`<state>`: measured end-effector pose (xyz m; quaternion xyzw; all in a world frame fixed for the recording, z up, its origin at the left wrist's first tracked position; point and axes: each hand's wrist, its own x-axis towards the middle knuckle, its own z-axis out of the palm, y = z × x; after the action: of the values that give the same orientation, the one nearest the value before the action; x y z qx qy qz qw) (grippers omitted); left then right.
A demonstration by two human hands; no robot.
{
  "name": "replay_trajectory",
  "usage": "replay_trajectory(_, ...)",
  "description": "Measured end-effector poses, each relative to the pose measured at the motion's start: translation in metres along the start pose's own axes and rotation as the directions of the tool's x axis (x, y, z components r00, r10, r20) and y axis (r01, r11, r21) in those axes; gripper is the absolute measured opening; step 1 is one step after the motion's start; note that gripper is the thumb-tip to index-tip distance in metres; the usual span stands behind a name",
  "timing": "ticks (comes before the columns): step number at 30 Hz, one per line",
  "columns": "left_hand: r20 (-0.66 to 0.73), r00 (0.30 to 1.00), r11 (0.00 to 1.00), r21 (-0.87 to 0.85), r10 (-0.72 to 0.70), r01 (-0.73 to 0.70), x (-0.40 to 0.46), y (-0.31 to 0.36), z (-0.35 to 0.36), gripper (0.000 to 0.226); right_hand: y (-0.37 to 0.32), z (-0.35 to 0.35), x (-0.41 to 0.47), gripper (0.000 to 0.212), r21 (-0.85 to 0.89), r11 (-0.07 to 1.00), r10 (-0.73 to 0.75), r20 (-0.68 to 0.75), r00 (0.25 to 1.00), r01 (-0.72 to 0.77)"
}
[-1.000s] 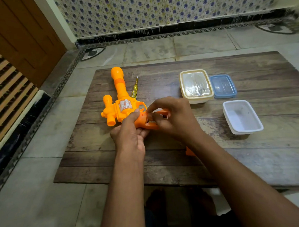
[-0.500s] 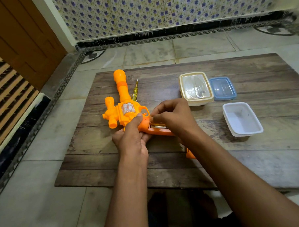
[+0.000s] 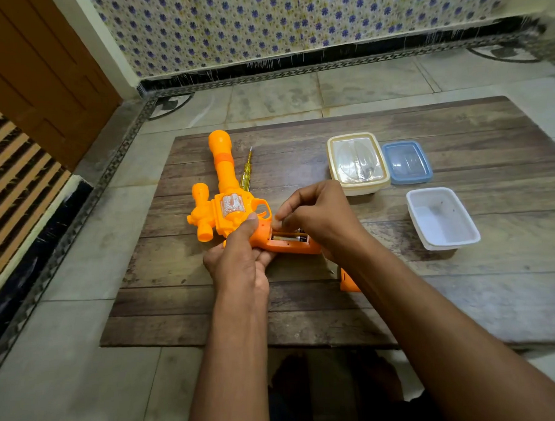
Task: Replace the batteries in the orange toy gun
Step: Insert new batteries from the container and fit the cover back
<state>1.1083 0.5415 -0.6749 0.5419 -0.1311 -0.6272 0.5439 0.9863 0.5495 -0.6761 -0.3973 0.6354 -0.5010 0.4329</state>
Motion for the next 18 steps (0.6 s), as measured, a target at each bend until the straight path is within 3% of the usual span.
replay_trajectory(9, -0.005, 1.000, 1.000, 0.011, 0.001, 0.000, -0.004, -0.001, 0.002, 0.024, -0.004, 0.003, -0.001, 0.012, -0.032, 0.999, 0.024, -0.037, 0.999, -0.025)
replay_trajectory(18, -0.007, 0.999, 0.998, 0.023, 0.053, -0.053, 0.000, -0.008, 0.003, 0.023, -0.001, 0.010, -0.002, 0.007, 0.041, 0.998, 0.045, -0.064, 0.997, -0.042)
